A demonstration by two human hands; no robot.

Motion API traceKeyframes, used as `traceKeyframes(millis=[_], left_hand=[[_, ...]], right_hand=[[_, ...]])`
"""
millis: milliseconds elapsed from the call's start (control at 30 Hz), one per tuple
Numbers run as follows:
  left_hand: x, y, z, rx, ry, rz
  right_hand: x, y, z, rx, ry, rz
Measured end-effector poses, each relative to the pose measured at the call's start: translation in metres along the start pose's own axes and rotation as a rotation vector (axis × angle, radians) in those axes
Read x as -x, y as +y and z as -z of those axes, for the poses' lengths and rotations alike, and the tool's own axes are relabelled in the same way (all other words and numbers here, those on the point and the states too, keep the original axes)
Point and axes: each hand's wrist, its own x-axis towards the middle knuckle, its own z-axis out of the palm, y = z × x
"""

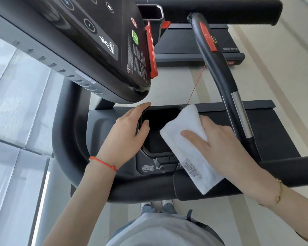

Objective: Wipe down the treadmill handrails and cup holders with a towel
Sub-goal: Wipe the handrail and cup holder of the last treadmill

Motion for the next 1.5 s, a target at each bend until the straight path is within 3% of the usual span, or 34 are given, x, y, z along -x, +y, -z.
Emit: traceKeyframes(millis=[167, 267, 333, 500, 600, 667, 800, 933, 1133, 1300, 1500], left_hand=[[0.0, -0.004, -0.002, 0.002, 0.007, -0.008], [0.001, -0.005, -0.003, -0.027, 0.016, -0.001], [0.001, -0.005, -0.003, -0.038, 0.016, 0.009], [0.002, -0.005, -0.003, -0.019, 0.018, 0.012], [0.003, -0.003, -0.003, -0.01, 0.015, 0.009], [0.004, -0.003, -0.004, -0.004, 0.019, 0.017], [0.005, -0.004, -0.003, -0.005, 0.02, 0.02], [0.006, -0.002, -0.003, -0.014, 0.021, 0.024], [0.003, -0.004, -0.004, -0.031, 0.028, 0.009], [0.003, -0.005, -0.002, -0.013, 0.012, 0.011], [0.006, -0.002, -0.001, -0.025, 0.004, 0.039]], right_hand=[[0.006, 0.019, -0.003, 0.199, 0.134, 0.519], [0.001, 0.031, -0.005, 0.271, 0.041, 0.826], [-0.001, 0.029, -0.005, 0.202, -0.046, 0.906], [-0.006, -0.007, -0.014, 0.281, -0.203, 0.828], [-0.012, -0.027, -0.023, 0.483, -0.304, 0.74], [-0.013, -0.022, -0.023, 0.483, -0.275, 0.764], [-0.018, 0.013, -0.019, 0.375, -0.019, 1.003], [-0.029, 0.024, -0.016, 0.391, 0.003, 1.151], [-0.035, -0.017, -0.024, 0.432, -0.339, 0.848], [-0.029, 0.006, -0.028, 0.32, -0.115, 0.986], [-0.036, 0.02, -0.026, 0.351, 0.172, 1.216]])
